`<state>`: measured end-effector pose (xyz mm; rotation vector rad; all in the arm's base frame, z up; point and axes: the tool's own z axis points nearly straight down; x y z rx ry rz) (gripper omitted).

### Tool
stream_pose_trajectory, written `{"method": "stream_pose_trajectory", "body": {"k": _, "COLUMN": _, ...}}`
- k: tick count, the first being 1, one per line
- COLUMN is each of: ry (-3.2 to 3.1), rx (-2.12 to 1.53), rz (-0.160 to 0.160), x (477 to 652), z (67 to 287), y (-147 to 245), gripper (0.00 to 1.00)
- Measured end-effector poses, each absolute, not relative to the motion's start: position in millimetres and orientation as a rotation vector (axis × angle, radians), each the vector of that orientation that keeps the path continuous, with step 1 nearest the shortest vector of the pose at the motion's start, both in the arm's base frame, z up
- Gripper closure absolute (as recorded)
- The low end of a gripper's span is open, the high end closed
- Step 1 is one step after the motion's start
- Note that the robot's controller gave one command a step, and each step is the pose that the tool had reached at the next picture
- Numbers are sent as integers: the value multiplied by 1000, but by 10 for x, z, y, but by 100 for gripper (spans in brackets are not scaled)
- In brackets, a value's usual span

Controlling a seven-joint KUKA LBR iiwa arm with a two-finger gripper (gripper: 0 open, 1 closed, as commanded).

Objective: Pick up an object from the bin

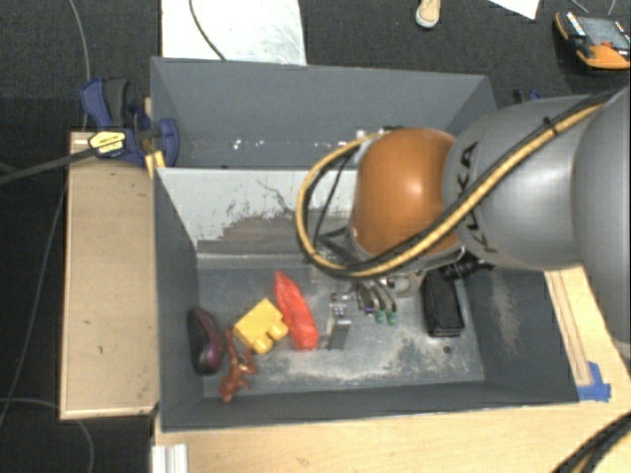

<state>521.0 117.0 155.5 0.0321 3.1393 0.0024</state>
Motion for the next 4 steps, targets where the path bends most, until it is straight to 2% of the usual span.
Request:
{"method": "stream_pose_trajectory", "body": {"k": 1, "ry": 3139, "rx": 33, "rz": 2, "x": 5210, "z": 1555, "y": 1170, "gripper": 0}}
{"method": "stream_pose_trajectory", "body": {"k": 2, "ry": 3145, "rx": 22, "rz": 2, "x": 5126, "z": 665, "y": 1258, "gripper": 0}}
{"method": "stream_pose_trajectory", "body": {"k": 3, "ry": 3124, "rx": 230, "rz": 6, "x": 4883, "z": 1474, "y": 1180, "gripper": 0}}
{"method": "stream_pose_trajectory", "body": {"k": 4, "ry": 3137, "rx": 68, "rz": 5, "x": 4824, "z": 1760, "y": 1261, "gripper": 0}}
